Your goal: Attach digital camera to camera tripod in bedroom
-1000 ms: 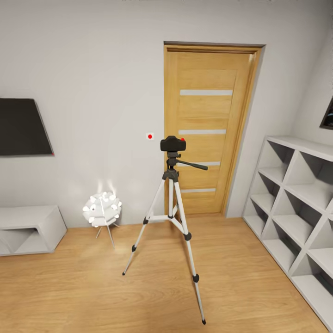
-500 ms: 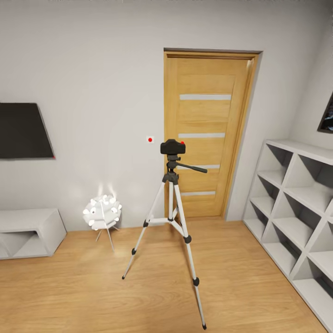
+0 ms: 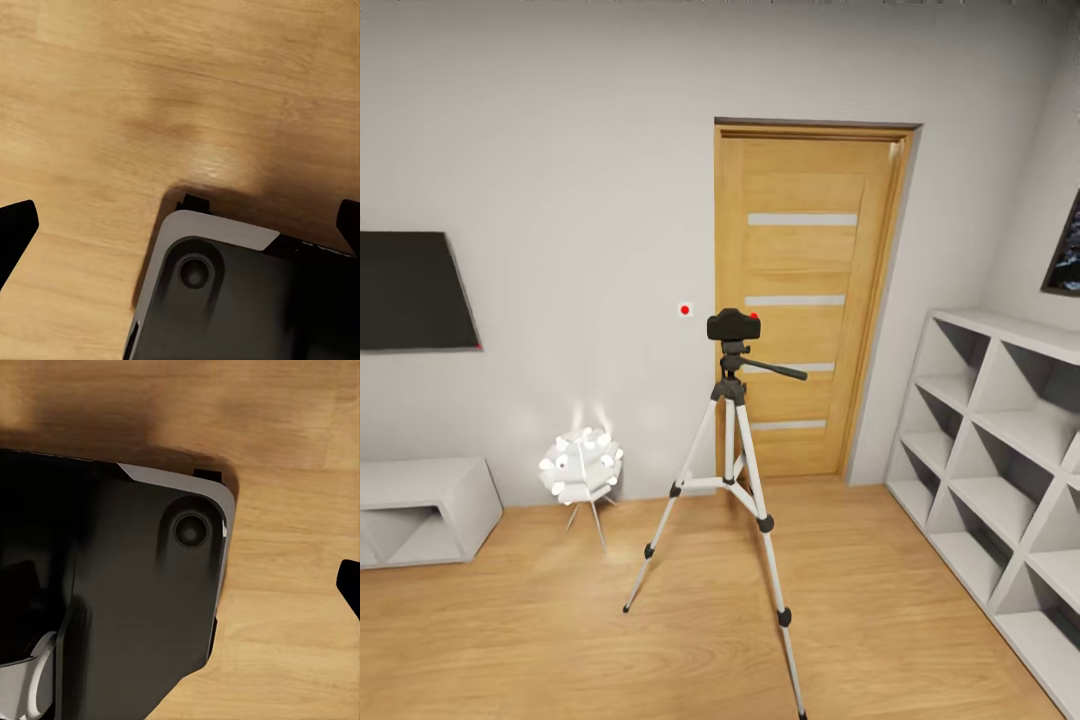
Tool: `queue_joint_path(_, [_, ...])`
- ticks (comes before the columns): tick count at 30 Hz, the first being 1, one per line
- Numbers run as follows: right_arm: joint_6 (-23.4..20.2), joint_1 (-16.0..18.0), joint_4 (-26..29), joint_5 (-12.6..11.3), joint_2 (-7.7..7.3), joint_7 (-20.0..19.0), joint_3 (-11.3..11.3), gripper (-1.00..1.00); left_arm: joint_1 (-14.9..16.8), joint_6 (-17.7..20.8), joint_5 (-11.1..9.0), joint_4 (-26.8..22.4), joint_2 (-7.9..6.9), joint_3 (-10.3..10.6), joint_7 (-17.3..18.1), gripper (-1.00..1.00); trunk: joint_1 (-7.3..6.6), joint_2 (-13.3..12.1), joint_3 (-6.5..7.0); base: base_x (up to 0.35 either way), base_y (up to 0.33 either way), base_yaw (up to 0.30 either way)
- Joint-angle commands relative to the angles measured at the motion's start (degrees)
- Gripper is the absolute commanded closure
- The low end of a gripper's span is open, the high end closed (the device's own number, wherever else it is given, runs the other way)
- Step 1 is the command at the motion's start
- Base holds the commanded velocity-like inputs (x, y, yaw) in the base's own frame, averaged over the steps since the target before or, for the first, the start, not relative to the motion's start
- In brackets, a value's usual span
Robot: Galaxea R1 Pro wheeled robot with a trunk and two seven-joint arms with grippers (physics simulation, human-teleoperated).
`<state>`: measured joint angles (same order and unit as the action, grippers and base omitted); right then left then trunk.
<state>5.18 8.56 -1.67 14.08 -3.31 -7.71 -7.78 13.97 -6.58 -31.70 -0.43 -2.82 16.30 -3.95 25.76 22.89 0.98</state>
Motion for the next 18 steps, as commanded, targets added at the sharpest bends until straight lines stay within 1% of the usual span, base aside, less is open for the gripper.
queue_joint_path(1, [0.33, 0.05, -0.18, 0.49, -0.03, -0.11, -0.49, -1.0, 0.0, -0.1, -0.39, -0.01, 0.0, 0.49, -0.18, -1.0, 0.02, 0.03, 0.07, 0.0, 0.0, 0.0])
queue_joint_path(18, [0.35, 0.05, -0.18, 0.48, -0.03, -0.11, -0.48, -1.0, 0.0, -0.1, -0.38, -0.01, 0.0, 0.49, -0.18, -1.0, 0.02, 0.03, 1.6, 0.0, 0.0, 0.0])
